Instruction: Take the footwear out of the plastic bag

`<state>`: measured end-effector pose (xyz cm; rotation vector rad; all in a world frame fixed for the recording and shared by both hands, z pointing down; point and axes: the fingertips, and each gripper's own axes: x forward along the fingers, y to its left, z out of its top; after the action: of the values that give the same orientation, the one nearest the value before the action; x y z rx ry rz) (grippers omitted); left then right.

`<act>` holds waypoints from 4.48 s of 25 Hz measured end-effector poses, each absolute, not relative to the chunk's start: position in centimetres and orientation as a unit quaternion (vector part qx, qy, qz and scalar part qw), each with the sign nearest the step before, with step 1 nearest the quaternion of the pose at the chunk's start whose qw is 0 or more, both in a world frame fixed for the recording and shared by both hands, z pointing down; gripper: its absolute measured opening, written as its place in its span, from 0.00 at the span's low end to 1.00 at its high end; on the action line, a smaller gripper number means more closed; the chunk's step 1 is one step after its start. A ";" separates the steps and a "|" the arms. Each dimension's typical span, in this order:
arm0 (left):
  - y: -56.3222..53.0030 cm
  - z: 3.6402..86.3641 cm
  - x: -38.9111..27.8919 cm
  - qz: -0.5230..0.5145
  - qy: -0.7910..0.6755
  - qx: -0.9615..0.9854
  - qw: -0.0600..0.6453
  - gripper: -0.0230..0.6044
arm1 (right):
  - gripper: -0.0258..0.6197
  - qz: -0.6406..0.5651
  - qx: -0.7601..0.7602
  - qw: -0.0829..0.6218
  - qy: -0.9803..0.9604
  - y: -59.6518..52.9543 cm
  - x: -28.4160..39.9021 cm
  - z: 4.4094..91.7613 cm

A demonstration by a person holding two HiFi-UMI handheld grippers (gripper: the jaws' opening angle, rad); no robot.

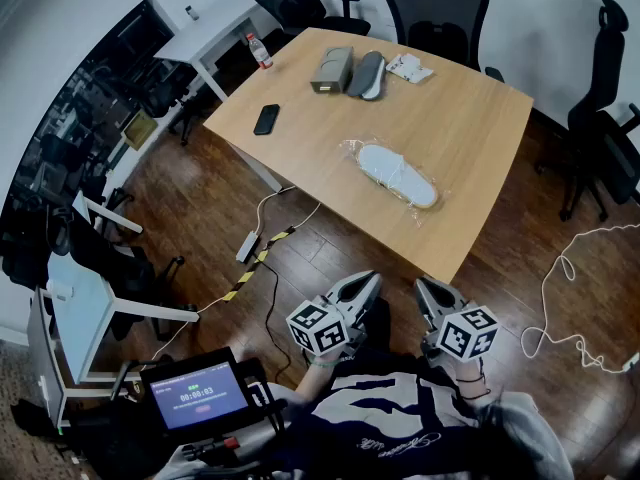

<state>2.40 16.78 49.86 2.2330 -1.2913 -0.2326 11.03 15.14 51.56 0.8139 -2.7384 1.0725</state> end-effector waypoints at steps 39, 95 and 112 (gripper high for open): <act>-12.8 60.8 -14.9 -0.001 -0.425 0.770 0.476 0.22 | 0.02 0.382 0.434 0.131 -0.806 -10.7 1.5 58.4; -18.4 65.1 -14.6 -0.013 -0.388 0.676 0.626 0.20 | 0.34 0.363 0.198 0.336 -0.847 -13.3 5.6 65.2; -16.7 63.2 -13.9 -0.031 -0.380 0.728 0.570 0.20 | 0.15 0.433 0.204 0.231 -0.847 -12.0 4.8 63.0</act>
<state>-13.93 -16.70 63.16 1.7089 -0.8926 -0.0723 4.84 -12.02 62.98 0.5611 -2.3294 1.1894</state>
